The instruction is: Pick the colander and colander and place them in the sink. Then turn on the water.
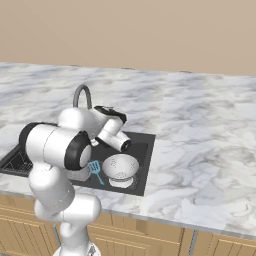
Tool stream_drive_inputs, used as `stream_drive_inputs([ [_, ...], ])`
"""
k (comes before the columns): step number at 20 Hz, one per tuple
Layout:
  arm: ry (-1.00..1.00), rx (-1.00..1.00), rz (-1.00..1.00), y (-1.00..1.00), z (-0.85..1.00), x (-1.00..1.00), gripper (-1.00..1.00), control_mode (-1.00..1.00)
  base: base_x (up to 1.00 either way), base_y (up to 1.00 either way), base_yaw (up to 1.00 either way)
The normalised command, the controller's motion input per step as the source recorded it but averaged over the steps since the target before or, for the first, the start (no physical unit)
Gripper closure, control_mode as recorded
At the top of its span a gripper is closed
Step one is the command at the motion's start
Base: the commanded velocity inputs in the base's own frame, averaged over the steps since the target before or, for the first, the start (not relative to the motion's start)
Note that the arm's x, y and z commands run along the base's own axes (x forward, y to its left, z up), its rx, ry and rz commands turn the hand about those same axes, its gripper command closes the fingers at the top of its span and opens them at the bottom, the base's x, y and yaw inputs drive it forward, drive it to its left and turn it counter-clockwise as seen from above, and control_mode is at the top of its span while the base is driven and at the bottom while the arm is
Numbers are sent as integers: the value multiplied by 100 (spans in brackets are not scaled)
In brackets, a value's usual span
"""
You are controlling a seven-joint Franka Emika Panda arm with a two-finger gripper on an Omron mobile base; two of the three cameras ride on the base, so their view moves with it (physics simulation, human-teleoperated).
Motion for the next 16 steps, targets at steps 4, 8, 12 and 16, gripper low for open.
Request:
stream_drive_inputs([
  [4,11,34,-9,0,-21,45,-100,-100,0,0,0],
  [8,11,35,-4,-9,-29,44,-100,-100,0,0,0],
  [12,13,28,-2,-2,-26,55,-100,-100,0,0,0],
  [16,11,17,-1,0,-8,58,-100,-100,0,0,0],
])
